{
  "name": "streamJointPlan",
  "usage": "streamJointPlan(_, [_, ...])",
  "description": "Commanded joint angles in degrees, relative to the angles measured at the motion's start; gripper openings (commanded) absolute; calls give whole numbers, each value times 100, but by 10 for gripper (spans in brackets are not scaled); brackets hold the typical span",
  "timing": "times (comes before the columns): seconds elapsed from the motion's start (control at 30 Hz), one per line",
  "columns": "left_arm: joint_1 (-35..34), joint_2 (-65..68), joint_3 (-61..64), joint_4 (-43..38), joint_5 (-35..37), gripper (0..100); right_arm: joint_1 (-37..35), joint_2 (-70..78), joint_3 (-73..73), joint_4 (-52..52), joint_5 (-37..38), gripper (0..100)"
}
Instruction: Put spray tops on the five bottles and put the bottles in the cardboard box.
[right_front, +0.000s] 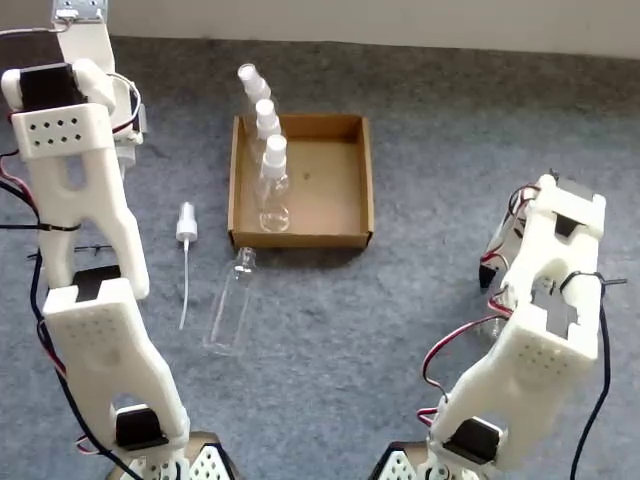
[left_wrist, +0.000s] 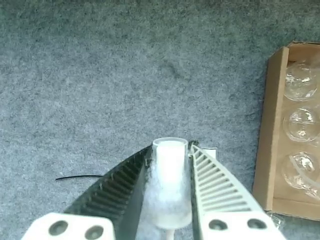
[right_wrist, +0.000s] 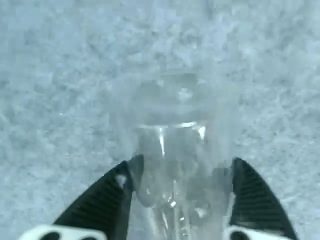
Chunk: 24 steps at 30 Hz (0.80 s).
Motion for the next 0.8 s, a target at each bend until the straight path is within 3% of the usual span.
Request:
streamJointPlan(0.0, [-31,-365,-13,-44,-44,91,-110,-48,-585,576,492,420])
streamJointPlan(0.2, [-22,-365,-13,-44,-35,91,-4,-57,-2070,1701,985,428])
streamJointPlan(0.3, [-22,-365,-13,-44,-44,91,4,-101,-3169,2088,1890,428])
streamJointPlan(0.5, [-57,-365,-13,-62,-53,91,611,-136,-3758,2062,4668,428])
streamJointPlan(0.7, [-22,-365,-13,-62,-53,91,1121,-136,-3705,2079,8070,428])
streamJointPlan(0.77, [-31,-365,-13,-70,-53,91,1314,-127,-3644,2088,8809,428])
